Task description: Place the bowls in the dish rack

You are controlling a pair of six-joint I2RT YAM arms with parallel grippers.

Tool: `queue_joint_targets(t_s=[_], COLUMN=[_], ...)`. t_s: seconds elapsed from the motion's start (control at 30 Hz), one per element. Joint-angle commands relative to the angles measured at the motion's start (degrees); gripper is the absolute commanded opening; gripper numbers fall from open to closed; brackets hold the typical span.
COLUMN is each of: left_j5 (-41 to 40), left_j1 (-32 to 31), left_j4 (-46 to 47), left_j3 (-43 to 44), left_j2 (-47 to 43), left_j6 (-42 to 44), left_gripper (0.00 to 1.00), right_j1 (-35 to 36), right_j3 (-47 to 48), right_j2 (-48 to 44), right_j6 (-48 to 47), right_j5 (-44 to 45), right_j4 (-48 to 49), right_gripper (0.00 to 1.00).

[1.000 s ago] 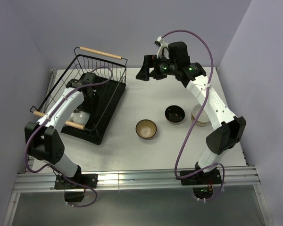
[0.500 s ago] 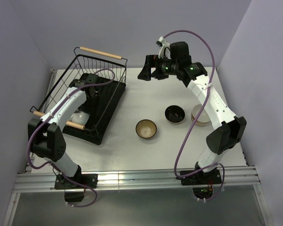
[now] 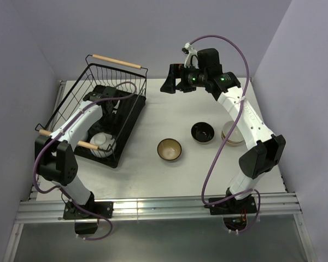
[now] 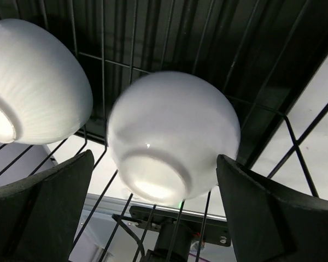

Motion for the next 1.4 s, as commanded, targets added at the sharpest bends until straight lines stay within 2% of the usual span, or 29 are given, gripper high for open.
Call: queue_joint_targets(t_s=[0.0,0.27,0.43,0.67,0.8,0.83,0.87,0.97,1.17,1.2,1.3,1.37], left_j5=[3.1,4.6,7.1,14.6,23.3,30.1,32.8,41.6,55.6,56.8,57.0,57.0], left_j1=[-0.6,-0.6,0.8,8.5,14.8,16.4,19.4,22.9,23.3,23.3,23.3,23.3], left_j4=[-0.6,-0.9,0.7,5.0,9.5,11.1,12.7,20.9,33.5,34.3,36.6,36.7], left_j3=[1.0,2.8,9.3,19.9,22.7,22.3,21.5,17.3,9.0,7.1,4.3,3.5], left_j2=[-0.5,-1.5,-2.7,-3.0,-4.2,-5.0,-6.6,-11.2,-17.8,-18.2,-19.3,-19.3], left_j6=[-0.8,-1.4,-0.5,1.1,1.2,1.0,0.6,0.0,-3.3,-3.7,-5.3,-5.2], left_gripper=[0.99,0.99,0.97,0.99,1.0,1.0,0.99,0.99,0.99,0.99,0.99,1.0], right_j1=[-0.6,-0.8,-0.8,-1.6,-3.4,-4.8,-5.6,-10.0,-21.5,-23.9,-31.4,-35.4], right_j3=[1.2,1.2,1.1,1.4,0.4,-0.2,-0.7,-2.5,-4.9,-5.1,-4.4,-3.4], right_j2=[-0.1,0.2,0.2,-0.8,-2.9,-3.6,-4.4,-7.1,-11.0,-11.2,-10.3,-8.9], right_j6=[-0.3,-0.5,-1.2,-3.8,-6.3,-6.7,-7.2,-9.7,-19.6,-23.6,-29.4,-31.8], right_j5=[0.1,0.3,0.4,1.6,1.6,1.5,1.1,-0.2,-2.7,-3.0,-5.5,-6.5], right_j4=[0.3,0.2,0.0,-2.5,-4.8,-5.5,-5.9,-9.1,-20.6,-22.3,-32.2,-35.6], right_gripper=[1.0,1.0,1.0,1.0,1.0,1.0,1.0,1.0,1.0,1.0,1.0,1.0])
